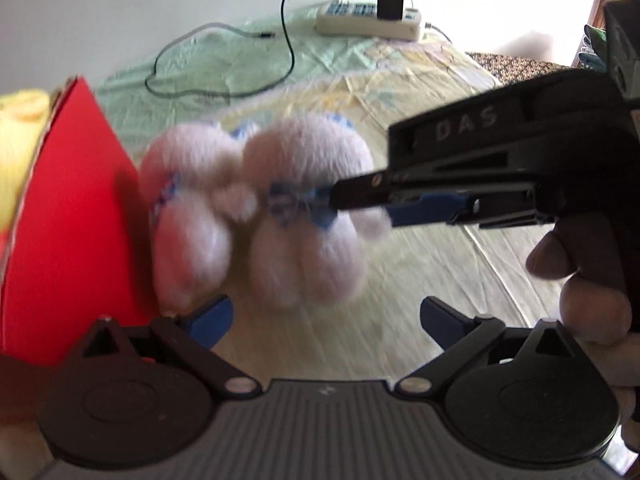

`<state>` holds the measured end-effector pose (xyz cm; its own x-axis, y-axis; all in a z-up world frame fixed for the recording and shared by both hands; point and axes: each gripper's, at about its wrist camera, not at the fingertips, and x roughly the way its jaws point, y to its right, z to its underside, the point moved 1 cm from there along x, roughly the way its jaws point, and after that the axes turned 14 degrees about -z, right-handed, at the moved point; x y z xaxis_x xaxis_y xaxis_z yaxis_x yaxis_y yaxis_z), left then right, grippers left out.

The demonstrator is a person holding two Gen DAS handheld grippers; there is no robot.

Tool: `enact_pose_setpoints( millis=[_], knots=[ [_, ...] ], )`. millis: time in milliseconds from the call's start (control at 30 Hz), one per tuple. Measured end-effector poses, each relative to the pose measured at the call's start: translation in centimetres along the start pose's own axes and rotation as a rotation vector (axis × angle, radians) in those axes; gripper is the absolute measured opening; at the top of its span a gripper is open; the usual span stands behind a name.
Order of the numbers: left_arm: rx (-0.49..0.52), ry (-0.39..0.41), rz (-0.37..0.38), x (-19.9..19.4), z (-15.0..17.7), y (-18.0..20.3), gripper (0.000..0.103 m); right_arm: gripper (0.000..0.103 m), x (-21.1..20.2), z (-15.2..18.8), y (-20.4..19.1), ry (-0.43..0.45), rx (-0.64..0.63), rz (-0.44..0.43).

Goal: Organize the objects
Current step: 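Close the right gripper on the white bunny plush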

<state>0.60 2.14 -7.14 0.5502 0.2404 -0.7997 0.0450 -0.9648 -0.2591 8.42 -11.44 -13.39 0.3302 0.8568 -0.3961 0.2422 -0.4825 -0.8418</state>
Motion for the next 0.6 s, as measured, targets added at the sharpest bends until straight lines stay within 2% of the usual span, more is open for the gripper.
enact_pose_setpoints(
  millis=[100, 167, 233, 300, 600],
  knots=[
    [0.023, 0.033, -0.001, 0.4, -0.6, -0.2, 0.097, 0.049, 0.7, -0.5, 0.4, -0.008, 0.028, -0.038],
    [0.032, 0.035, 0.012, 0.8, -0.6, -0.2, 0.095, 0.049, 1.1, -0.6, 0.6, -0.011, 0.046, -0.065],
    [0.042, 0.030, 0.021, 1.5, -0.9, -0.1, 0.093, 0.046, 1.5, -0.6, 0.7, -0.019, 0.052, -0.090],
    [0.044, 0.024, 0.013, 2.5, -1.4, 0.1, 0.090, 0.039, 1.7, -0.6, 0.6, -0.025, 0.051, -0.118],
    [0.032, 0.019, 0.029, 3.4, -1.6, -0.1, 0.084, 0.032, 0.7, -0.6, 0.6, -0.012, 0.029, -0.118]
  ],
)
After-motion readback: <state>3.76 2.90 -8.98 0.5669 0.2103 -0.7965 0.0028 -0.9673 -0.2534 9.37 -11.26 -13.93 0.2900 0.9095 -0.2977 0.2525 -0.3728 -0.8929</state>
